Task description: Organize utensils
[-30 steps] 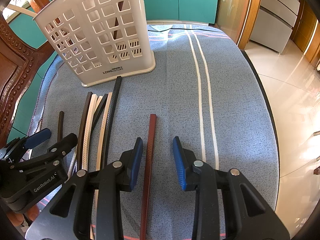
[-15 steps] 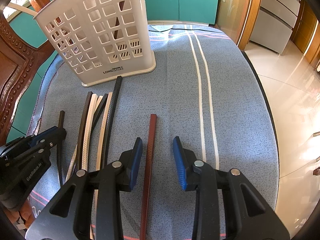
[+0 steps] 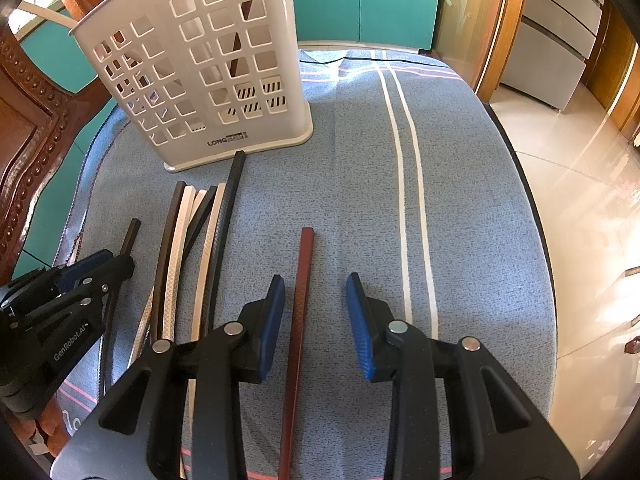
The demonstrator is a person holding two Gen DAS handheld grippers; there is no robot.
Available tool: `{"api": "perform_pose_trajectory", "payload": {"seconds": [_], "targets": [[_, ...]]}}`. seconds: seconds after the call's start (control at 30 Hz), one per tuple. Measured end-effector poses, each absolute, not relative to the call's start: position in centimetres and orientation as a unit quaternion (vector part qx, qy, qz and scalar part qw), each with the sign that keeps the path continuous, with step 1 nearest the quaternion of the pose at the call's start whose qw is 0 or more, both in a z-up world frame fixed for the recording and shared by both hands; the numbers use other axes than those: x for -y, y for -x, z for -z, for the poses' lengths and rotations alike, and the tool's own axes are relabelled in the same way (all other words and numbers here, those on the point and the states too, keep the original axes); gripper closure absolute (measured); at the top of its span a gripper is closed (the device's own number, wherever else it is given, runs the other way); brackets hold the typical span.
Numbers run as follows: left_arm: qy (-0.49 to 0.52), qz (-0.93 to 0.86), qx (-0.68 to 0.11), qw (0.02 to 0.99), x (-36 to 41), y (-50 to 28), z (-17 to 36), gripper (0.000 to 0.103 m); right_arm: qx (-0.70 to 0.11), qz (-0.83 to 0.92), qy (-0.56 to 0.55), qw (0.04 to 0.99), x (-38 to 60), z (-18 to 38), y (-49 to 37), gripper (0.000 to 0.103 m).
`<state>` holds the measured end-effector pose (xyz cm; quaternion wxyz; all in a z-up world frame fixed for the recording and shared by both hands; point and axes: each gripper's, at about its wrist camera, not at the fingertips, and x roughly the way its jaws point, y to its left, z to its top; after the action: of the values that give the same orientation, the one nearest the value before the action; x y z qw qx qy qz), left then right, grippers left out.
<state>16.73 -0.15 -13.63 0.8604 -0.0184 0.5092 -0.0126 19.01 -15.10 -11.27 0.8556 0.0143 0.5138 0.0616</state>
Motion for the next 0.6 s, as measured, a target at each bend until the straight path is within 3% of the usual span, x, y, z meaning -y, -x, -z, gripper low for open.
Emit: {"api": "perform_pose_trajectory", "payload": {"seconds": [0.13,0.3,0.37,0.6], "targets": [[0.03,0.025,-0.513,0.858,0.0,-16.9,13.6,0.068,-0.513,-0.064,-0.009,0.856,14.7,11.3,-18.9,0.065],[0.122,0.038,-0.516,0.847,-3.9,-17.4,13.0,0.068,-0.515,-0.065,-0.017,0.854,14.9,11.2,-18.9,0.065],[0.134,0.033,-0.509,0.85,-4.9,-17.3,12.5,0.062,-0.517,-0.063,-0.023,0.854,15.3,11.2,-19.1,0.065],[0.12,0.035,-0.508,0.852,-4.8,-17.3,12.2,0.055,-0.515,-0.066,-0.029,0.854,15.9,10.8,-19.2,0.065]]}}
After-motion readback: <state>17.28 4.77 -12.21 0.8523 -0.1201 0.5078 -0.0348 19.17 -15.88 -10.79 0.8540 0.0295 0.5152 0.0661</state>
